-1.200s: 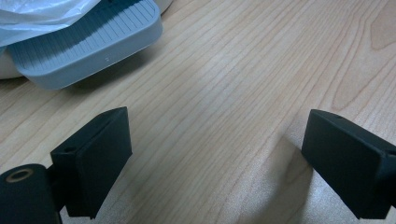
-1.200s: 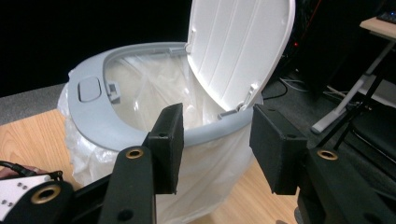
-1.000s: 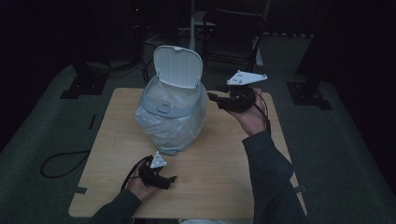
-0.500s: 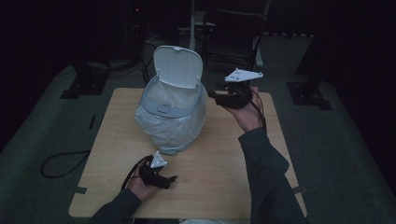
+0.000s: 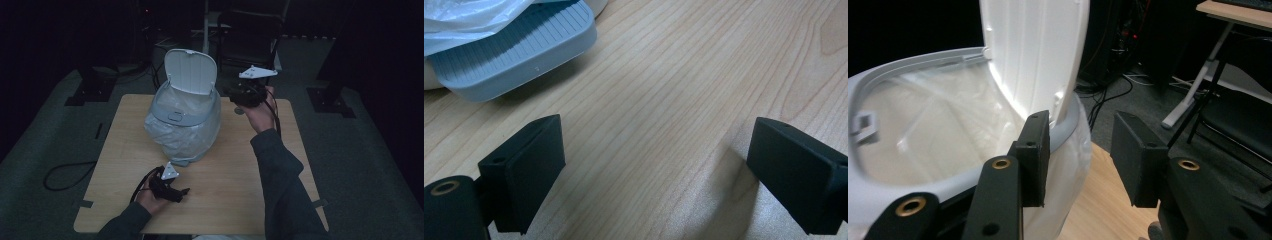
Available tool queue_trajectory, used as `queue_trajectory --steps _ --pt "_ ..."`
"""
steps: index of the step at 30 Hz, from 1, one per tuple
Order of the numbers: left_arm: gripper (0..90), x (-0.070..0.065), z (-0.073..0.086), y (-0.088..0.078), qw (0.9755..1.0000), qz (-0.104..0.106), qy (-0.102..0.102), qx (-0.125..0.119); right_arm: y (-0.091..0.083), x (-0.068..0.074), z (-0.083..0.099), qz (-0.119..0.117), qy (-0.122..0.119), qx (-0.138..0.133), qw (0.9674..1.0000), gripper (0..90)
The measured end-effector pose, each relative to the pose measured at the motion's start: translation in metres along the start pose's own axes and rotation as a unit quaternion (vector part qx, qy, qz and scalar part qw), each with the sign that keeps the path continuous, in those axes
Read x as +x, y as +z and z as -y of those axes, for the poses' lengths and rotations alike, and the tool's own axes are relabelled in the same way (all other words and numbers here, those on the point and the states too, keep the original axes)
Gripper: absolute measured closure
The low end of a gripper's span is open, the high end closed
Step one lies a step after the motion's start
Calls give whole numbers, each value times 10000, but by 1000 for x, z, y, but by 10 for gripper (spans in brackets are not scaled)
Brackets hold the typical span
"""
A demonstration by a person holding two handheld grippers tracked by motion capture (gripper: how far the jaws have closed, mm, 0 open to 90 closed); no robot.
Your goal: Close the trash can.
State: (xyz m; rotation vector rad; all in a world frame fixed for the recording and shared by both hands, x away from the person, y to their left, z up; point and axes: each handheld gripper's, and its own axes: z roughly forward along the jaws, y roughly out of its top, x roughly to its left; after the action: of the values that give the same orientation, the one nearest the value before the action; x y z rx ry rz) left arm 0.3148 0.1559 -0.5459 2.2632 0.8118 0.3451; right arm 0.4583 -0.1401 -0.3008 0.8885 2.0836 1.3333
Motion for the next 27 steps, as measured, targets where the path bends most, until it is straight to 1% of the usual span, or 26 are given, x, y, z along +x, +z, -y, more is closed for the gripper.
queue_trajectory --steps 2,7,9,10,11,12,13,14,16,17,19,22,23,24,25,26,27 --pt "93 0 0 0 10000 -2 -10 -6 6 -2 -3 13 58 -11 10000 602" --pt "93 0 0 0 10000 -2 -8 -4 21 -4 -13 54 110 -26 9999 624" --pt "93 0 0 0 10000 -2 -8 -6 24 -5 -17 68 136 -43 9999 656" --pt "93 0 0 0 10000 -2 -8 -5 26 -5 -18 81 151 -61 9998 693" --pt "93 0 0 0 10000 -3 -7 -4 27 -6 -18 93 172 -63 9998 738" --pt "93 0 0 0 10000 -2 -8 -5 29 -7 -19 106 174 -60 9998 832" --pt "93 0 0 0 10000 -2 -8 -5 29 -7 -19 106 174 -60 9998 832" --pt "93 -1 0 0 10000 6 -26 -5 32 -8 -20 210 203 -43 9996 900" --pt "93 0 0 0 10000 -2 15 18 38 -13 -21 252 369 -24 9990 900" --pt "93 0 0 -1 10000 4 12 23 41 -14 -22 299 424 -34 9986 900" --pt "93 0 0 -1 10000 5 2 14 45 -17 -24 306 546 -81 9980 900" --pt "93 0 0 -1 10000 1 3 14 51 -20 -27 245 693 -185 9971 900" --pt "93 0 0 -1 10000 1 4 13 52 -21 -27 201 775 -213 9966 900" --pt "93 0 0 -1 10000 1 4 13 52 -21 -27 201 775 -213 9966 900" --pt "93 0 0 -1 10000 0 2 11 54 -23 -28 120 863 -239 9959 900" --pt "93 0 0 -1 10000 0 1 11 57 -25 -28 -98 936 -311 9951 900" --pt "93 0 0 -1 10000 0 1 11 58 -25 -28 -167 975 -337 9945 900"
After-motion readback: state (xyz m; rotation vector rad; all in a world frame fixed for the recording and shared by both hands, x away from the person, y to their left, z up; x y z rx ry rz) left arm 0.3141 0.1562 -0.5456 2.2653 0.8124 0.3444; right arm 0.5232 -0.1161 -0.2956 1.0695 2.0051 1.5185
